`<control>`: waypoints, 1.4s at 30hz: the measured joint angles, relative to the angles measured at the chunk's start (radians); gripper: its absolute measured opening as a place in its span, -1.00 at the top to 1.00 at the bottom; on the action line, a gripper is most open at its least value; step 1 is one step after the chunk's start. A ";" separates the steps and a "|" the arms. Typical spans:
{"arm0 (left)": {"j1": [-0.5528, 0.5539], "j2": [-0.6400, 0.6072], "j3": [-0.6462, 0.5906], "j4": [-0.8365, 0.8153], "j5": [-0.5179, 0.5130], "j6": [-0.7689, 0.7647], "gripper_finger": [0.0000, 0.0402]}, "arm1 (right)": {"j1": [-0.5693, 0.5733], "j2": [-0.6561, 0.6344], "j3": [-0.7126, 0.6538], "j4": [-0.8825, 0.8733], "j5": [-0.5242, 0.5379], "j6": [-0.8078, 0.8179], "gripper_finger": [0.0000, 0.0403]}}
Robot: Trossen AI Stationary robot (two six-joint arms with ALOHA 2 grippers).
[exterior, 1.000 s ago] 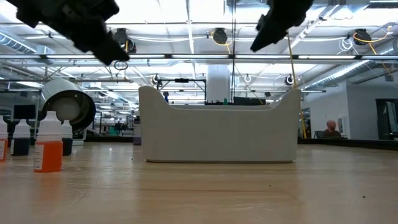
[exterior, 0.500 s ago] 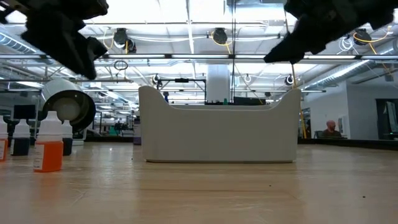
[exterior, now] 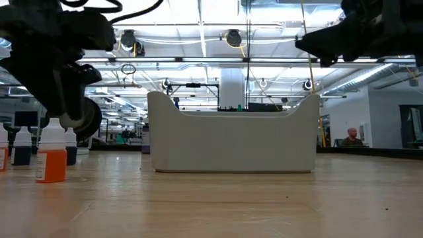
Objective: Pick & Place food coloring
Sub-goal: Put the red food coloring bottle into the bin
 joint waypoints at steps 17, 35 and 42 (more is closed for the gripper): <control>0.025 0.155 0.000 0.007 -0.019 -0.045 0.08 | 0.000 -0.014 -0.024 0.038 0.000 0.001 0.48; 0.031 0.165 0.019 -0.005 0.079 0.009 0.07 | 0.000 -0.014 -0.023 0.021 0.005 0.004 0.48; 0.032 0.164 0.087 -0.063 0.027 0.037 0.07 | 0.000 -0.014 -0.023 0.021 0.005 0.004 0.48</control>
